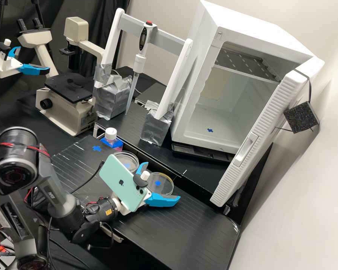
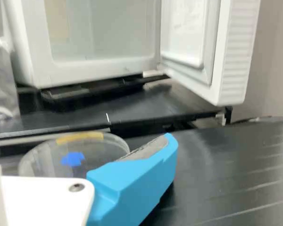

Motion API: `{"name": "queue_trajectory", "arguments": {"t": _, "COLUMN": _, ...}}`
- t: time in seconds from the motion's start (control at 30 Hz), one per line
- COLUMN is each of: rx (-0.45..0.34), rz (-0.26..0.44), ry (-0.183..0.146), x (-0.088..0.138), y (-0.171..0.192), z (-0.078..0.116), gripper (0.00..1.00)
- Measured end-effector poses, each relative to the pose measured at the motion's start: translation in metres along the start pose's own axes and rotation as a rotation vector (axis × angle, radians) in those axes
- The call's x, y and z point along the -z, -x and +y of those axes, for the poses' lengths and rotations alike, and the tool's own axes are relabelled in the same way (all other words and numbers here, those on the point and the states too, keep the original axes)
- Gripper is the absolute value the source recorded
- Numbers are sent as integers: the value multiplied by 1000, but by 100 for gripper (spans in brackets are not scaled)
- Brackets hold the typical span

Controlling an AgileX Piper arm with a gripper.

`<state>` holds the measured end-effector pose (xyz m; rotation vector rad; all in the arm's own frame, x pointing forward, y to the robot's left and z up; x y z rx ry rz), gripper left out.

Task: Open the lid

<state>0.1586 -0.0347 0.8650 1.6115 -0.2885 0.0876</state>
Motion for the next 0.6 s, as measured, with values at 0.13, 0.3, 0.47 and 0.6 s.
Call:
{"name": "queue_trajectory", "arguments": {"t": 0.13, "rx": -36, "rz": 81, "ry": -23, "x": 17, "y": 8, "z": 4, "gripper": 100}}
{"name": "queue_trajectory", "arguments": {"t": 0.3, "rx": -44, "rz": 234, "ry": -62, "x": 46, "y": 13, "z": -1, "gripper": 100}}
{"name": "queue_trajectory", "arguments": {"t": 0.47, "rx": -18, "rz": 341, "ry": -124, "x": 69, "y": 17, "z": -13, "gripper": 100}}
{"name": "queue_trajectory", "arguments": {"t": 0.6, "rx": 58, "rz": 387, "ry": -140, "x": 80, "y": 19, "z": -28, "gripper": 100}}
